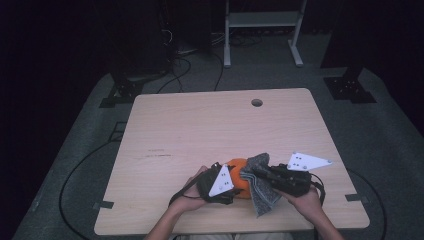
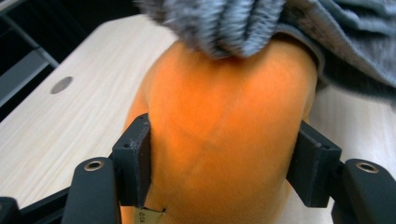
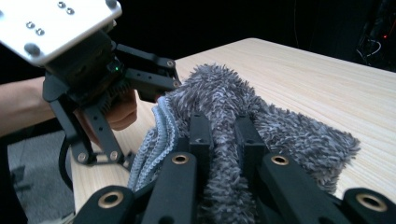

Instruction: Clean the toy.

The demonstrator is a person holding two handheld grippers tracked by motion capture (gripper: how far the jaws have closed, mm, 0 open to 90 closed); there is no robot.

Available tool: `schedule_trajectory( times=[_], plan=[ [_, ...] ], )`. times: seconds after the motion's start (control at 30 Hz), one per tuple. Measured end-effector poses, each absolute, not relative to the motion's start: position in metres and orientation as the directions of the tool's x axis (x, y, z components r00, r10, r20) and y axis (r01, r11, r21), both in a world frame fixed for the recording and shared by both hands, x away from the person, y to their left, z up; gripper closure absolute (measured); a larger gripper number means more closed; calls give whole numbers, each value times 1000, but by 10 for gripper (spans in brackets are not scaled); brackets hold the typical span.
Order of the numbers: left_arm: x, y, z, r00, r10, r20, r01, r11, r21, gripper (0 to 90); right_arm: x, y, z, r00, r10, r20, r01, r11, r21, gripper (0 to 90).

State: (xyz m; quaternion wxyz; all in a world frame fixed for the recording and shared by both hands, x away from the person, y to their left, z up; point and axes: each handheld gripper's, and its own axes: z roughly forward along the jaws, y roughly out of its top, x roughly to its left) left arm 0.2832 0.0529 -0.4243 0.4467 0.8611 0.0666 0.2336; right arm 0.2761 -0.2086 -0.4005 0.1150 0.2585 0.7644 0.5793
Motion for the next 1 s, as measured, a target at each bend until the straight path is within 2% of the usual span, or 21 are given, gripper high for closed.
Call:
schedule_trajectory(
  times=[0.07,0.2,0.43,0.57,0.67,0.73,0.83,0.87,1.0],
  plan=[
    [282,51,-429,855,334,396,-109,-632,768,339,278,-207,-405,-835,537,119,264,202,943,800],
    [283,52,-433,886,304,350,-82,-642,763,294,281,-203,-413,-830,549,96,268,242,932,799],
    [286,61,-435,900,288,328,-74,-640,765,314,289,-213,-423,-781,610,135,329,219,918,799],
    [293,67,-434,892,371,259,9,-586,810,321,294,-223,-430,-747,634,197,388,176,905,801],
    [295,66,-431,884,401,241,37,-574,818,330,291,-219,-425,-757,630,176,359,175,917,802],
    [298,63,-427,856,470,214,101,-559,823,337,284,-206,-413,-796,588,142,299,179,937,803],
    [297,62,-423,844,487,225,107,-564,819,340,279,-191,-405,-832,545,104,253,207,945,802],
    [296,61,-421,840,491,232,106,-568,816,340,276,-177,-402,-844,533,56,210,232,950,801],
    [289,63,-415,834,481,271,95,-609,787,343,288,-178,-404,-809,584,76,241,210,948,802]
  ],
)
